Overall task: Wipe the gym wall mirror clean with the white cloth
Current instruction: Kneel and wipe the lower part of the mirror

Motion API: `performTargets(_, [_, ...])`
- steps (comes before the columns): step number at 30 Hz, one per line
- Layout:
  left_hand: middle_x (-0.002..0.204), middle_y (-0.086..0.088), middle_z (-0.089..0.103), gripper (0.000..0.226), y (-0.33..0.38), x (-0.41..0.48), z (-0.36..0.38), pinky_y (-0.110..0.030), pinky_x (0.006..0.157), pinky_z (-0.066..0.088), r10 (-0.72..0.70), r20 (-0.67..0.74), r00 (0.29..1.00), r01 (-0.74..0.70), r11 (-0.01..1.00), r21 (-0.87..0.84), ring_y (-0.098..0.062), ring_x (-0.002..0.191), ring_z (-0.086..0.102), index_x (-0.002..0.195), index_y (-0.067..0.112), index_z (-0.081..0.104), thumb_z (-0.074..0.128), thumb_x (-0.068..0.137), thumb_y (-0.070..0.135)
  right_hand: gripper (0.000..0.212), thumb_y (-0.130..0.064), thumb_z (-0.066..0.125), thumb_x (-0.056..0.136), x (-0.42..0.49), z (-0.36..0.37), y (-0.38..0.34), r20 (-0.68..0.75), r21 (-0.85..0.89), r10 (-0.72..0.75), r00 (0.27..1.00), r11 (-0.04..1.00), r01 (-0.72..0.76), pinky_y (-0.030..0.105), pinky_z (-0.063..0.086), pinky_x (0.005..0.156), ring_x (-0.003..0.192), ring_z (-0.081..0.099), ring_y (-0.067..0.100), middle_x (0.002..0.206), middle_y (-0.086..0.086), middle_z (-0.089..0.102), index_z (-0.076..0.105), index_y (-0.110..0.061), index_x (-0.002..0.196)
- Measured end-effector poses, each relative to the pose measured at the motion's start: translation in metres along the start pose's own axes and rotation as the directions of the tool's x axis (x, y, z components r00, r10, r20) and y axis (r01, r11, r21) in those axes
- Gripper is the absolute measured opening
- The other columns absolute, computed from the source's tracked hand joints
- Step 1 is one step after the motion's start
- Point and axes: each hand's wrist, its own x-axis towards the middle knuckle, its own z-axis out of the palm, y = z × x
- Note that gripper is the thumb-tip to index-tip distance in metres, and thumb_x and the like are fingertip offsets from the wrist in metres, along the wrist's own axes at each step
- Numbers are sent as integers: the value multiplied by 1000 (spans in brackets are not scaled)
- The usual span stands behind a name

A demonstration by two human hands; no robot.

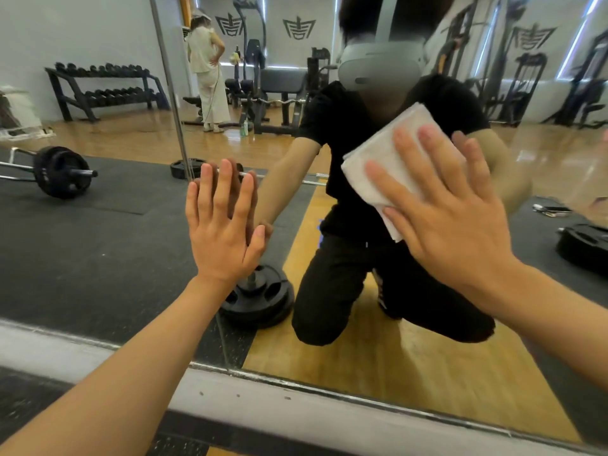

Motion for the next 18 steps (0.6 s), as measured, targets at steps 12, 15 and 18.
performTargets(12, [167,-22,22,66,-1,1,-1,-52,131,8,2,8,1000,-2,1000,6,-26,164,0,162,12,30,26,107,47,68,-17,39,102,-53,10,-41,80,28,37,996,999,-39,58,5,130,161,7,40,174,18,10,22,-15,167])
performTargets(15, [168,-22,21,67,-1,0,0,-52,131,8,4,9,1000,-4,1000,2,-27,163,2,163,12,29,28,105,46,71,-17,45,101,-14,4,-31,15,97,222,975,970,-222,58,3,130,160,5,43,174,20,6,21,-14,167])
performTargets(18, [167,-23,22,66,0,1,-1,-52,131,8,1,9,1000,-1,1000,-1,-31,163,6,161,10,32,30,104,44,70,-20,44,103,-52,21,-52,52,54,169,984,984,-172,56,5,130,161,3,42,174,21,3,19,-13,168])
